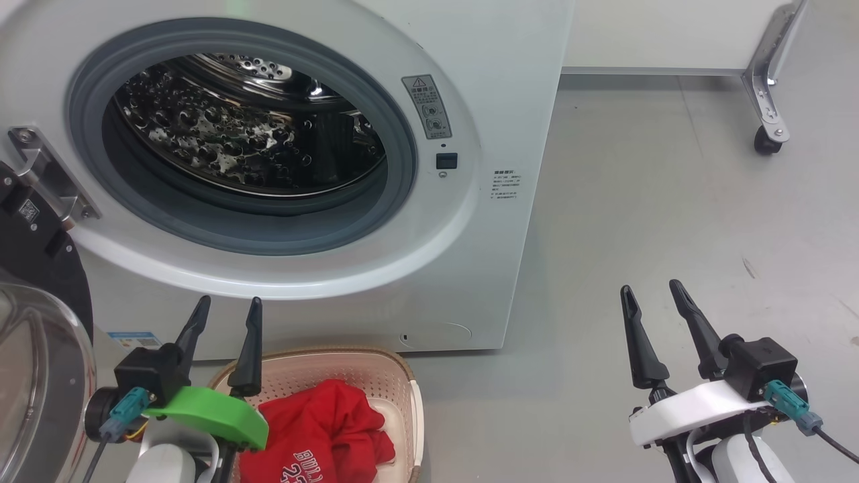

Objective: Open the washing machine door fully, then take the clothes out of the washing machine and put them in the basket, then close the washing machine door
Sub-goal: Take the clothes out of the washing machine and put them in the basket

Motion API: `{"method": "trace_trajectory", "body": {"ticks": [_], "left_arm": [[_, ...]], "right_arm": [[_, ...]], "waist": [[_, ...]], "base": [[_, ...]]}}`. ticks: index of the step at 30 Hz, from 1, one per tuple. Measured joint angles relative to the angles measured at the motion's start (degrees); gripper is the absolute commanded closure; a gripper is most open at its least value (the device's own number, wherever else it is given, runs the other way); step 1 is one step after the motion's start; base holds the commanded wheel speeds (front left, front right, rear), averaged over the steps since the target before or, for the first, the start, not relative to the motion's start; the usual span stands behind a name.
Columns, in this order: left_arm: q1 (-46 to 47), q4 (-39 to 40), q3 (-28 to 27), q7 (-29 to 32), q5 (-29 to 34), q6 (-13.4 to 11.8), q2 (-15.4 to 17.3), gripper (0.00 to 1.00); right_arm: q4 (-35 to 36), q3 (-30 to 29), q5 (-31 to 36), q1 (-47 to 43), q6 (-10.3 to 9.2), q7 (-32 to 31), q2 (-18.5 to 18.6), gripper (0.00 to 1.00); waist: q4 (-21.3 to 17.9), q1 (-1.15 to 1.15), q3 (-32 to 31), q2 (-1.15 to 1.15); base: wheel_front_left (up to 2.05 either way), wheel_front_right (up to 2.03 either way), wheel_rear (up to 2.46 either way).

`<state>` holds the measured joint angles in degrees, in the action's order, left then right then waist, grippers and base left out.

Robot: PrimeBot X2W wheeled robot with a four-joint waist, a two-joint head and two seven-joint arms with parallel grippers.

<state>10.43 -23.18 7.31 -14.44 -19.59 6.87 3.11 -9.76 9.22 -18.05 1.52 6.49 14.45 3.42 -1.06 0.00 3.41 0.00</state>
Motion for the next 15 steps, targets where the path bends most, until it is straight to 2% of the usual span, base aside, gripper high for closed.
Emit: {"method": "trace_trajectory", "body": {"ticks": [15], "left_arm": [[-3.75,3.98,0.23,0.0,-0.08,0.01,-0.2,0.0]], "right_arm": [[0.21,0.01,0.0,-0.87,0.02,0.0,-0.02,0.0]], "waist": [[-0.46,0.0,0.17,0.0]], "base": [[0.0,0.0,0.0]]}}
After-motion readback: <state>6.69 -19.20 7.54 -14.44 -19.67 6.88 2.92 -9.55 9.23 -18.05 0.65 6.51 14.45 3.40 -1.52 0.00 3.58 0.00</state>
